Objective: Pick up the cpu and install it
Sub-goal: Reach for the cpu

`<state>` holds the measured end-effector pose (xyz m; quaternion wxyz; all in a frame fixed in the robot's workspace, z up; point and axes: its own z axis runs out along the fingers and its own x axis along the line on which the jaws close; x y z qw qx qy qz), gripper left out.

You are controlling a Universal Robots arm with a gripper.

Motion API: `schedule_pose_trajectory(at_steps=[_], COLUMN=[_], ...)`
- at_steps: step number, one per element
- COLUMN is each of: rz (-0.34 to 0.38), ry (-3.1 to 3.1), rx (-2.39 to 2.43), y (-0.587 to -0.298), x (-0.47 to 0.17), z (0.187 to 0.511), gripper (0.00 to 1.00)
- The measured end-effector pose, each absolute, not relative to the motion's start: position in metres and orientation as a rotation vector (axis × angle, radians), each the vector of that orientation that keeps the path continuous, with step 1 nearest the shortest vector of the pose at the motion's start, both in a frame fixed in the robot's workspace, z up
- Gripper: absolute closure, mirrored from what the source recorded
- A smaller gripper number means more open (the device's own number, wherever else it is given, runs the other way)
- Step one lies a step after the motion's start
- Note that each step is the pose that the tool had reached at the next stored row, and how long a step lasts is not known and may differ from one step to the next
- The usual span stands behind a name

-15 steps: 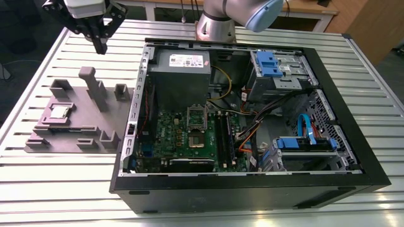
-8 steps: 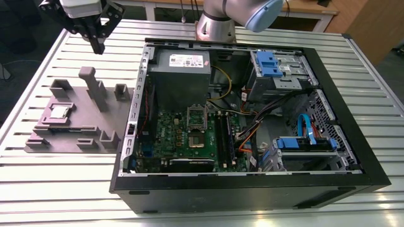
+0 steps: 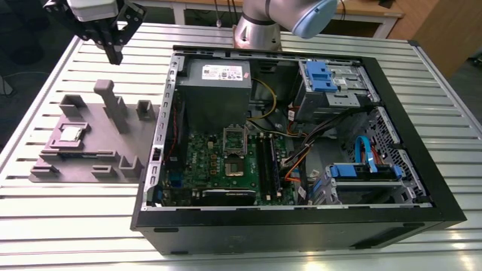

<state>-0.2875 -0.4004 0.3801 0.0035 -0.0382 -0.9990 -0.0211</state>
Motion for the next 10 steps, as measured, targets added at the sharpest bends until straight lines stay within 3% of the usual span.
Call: schedule_pose_trajectory(at_steps=[10], rz=[-0.066], ry=[-3.131], rx=[-0.120], y=[-0.4004], x=[-0.2902], z=[0.3801], gripper=[0.90])
